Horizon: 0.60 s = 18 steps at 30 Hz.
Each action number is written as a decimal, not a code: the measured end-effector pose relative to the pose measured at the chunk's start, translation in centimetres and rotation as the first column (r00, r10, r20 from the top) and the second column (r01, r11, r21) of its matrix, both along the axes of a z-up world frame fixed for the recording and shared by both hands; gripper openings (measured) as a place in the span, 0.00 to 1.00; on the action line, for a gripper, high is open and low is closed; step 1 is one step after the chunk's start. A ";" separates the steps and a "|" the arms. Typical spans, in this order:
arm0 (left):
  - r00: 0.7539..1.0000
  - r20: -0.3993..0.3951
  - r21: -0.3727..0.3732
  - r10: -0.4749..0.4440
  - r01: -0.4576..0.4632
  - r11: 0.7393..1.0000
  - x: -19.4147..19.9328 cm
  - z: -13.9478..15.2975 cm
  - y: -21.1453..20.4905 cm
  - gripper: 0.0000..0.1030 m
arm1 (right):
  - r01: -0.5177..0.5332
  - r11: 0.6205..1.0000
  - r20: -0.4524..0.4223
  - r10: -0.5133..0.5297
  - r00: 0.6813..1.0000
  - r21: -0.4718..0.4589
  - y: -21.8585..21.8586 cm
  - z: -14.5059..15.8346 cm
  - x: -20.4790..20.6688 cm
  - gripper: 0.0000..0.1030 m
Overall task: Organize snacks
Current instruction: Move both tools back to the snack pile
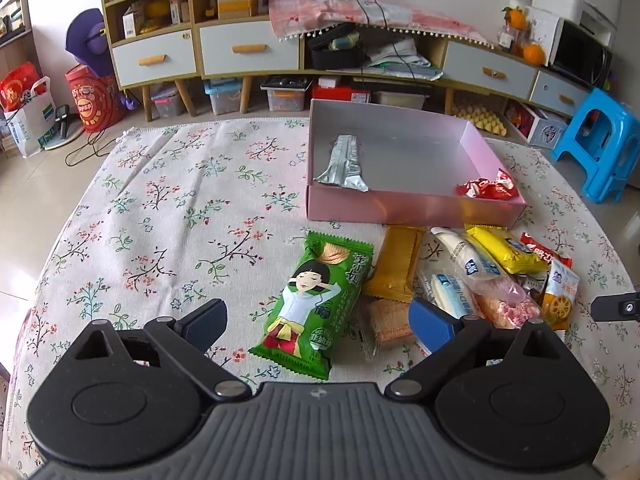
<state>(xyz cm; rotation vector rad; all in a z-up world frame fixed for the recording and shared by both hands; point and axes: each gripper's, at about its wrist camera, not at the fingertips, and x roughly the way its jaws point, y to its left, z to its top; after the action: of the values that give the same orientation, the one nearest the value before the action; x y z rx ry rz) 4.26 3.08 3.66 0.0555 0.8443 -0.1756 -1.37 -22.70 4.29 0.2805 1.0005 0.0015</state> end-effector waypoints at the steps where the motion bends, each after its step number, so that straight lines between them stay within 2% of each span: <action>1: 1.000 -0.003 0.006 0.005 -0.005 1.000 0.2 -0.1 0.0 0.95 | 0.010 1.000 -0.002 -0.010 1.000 0.000 -0.1 -0.1 0.0 0.93; 11: 0.998 -0.045 0.054 0.032 -0.030 0.998 1.6 -1.7 0.2 0.95 | 0.079 0.997 -0.031 -0.078 0.996 0.024 -1.0 -1.7 1.0 0.93; 18: 0.998 -0.066 0.068 0.024 -0.019 0.997 2.3 -2.5 -0.2 0.94 | 0.064 0.997 -0.001 -0.064 0.998 0.033 -0.6 -1.5 1.2 0.92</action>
<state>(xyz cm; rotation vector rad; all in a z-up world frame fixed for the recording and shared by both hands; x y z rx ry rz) 6.54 2.87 1.11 0.1046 0.9170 -0.1294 -0.16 -23.31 2.82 0.3432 0.9914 -0.0403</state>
